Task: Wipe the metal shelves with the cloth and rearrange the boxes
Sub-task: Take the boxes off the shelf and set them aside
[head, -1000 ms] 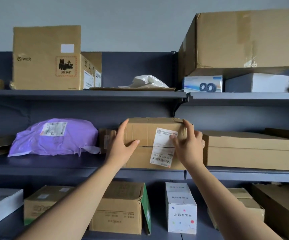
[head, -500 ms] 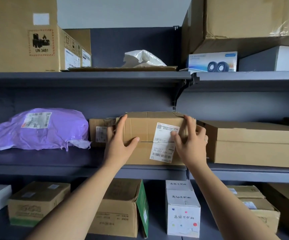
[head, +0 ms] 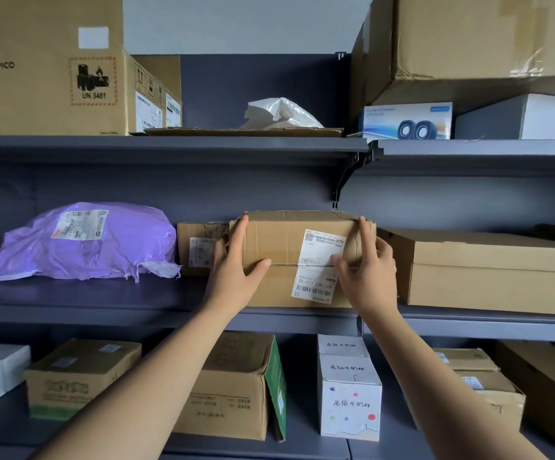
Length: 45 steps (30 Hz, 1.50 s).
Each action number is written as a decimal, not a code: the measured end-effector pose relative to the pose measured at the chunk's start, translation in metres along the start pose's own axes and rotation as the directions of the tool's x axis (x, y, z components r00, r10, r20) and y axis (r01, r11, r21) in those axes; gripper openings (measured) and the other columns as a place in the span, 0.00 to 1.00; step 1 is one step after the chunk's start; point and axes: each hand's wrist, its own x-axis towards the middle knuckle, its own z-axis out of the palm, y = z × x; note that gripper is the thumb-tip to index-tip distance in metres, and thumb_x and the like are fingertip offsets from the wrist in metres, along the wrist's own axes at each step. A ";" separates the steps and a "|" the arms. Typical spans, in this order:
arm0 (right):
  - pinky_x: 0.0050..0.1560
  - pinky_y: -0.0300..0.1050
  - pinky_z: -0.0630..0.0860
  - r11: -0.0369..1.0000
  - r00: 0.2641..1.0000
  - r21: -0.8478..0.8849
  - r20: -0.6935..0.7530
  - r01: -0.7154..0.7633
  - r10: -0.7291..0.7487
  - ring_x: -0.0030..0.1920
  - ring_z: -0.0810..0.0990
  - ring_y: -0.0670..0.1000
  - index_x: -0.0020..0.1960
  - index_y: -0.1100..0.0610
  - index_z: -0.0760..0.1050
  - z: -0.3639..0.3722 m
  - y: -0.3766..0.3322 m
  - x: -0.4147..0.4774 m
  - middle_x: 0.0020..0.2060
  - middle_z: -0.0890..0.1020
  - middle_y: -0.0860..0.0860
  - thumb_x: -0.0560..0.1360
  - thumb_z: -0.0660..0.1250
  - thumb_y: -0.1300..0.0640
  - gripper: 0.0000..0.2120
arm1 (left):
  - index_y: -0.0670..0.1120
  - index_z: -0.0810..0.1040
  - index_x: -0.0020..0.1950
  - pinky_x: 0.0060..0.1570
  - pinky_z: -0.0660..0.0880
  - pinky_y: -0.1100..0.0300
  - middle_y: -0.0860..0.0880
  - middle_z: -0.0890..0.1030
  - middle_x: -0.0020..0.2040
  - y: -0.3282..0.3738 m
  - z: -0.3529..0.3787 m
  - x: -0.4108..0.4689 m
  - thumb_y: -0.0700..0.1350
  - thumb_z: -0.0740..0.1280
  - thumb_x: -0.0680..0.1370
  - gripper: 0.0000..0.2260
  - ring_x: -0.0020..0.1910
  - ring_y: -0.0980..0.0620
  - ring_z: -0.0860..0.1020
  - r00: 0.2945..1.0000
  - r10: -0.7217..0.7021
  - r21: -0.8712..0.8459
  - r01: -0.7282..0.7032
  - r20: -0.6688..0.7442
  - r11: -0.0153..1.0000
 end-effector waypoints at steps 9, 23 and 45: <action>0.74 0.59 0.60 0.999 0.998 0.007 -0.048 -0.033 0.033 0.79 0.54 0.62 0.80 0.46 0.61 0.000 -0.011 -0.032 0.80 0.56 0.60 0.77 0.72 0.47 0.36 | 0.63 0.57 0.79 0.73 0.60 0.56 0.53 0.63 0.76 -0.013 -0.013 -0.025 0.49 0.71 0.78 0.34 0.77 0.52 0.61 0.999 0.036 -0.047 -0.036 0.013 0.998; 0.75 0.58 0.65 0.992 0.987 0.067 0.114 0.107 -0.114 0.80 0.57 0.56 0.79 0.50 0.64 0.104 -0.144 -0.134 0.78 0.62 0.59 0.75 0.67 0.36 0.37 | 0.52 0.68 0.76 0.70 0.62 0.61 0.61 0.70 0.67 -0.072 -0.156 -0.069 0.49 0.69 0.81 0.24 0.69 0.60 0.68 0.999 0.048 -0.125 -0.044 0.026 0.991; 0.64 0.39 0.66 0.986 0.901 0.042 0.414 -0.163 0.131 0.69 0.72 0.49 0.77 0.50 0.67 0.207 -0.259 -0.371 0.72 0.71 0.50 0.76 0.71 0.41 0.33 | 0.53 0.71 0.71 0.62 0.68 0.60 0.55 0.74 0.68 -0.227 -0.322 -0.253 0.55 0.68 0.80 0.21 0.67 0.55 0.73 0.875 -0.407 -0.065 0.437 0.263 0.897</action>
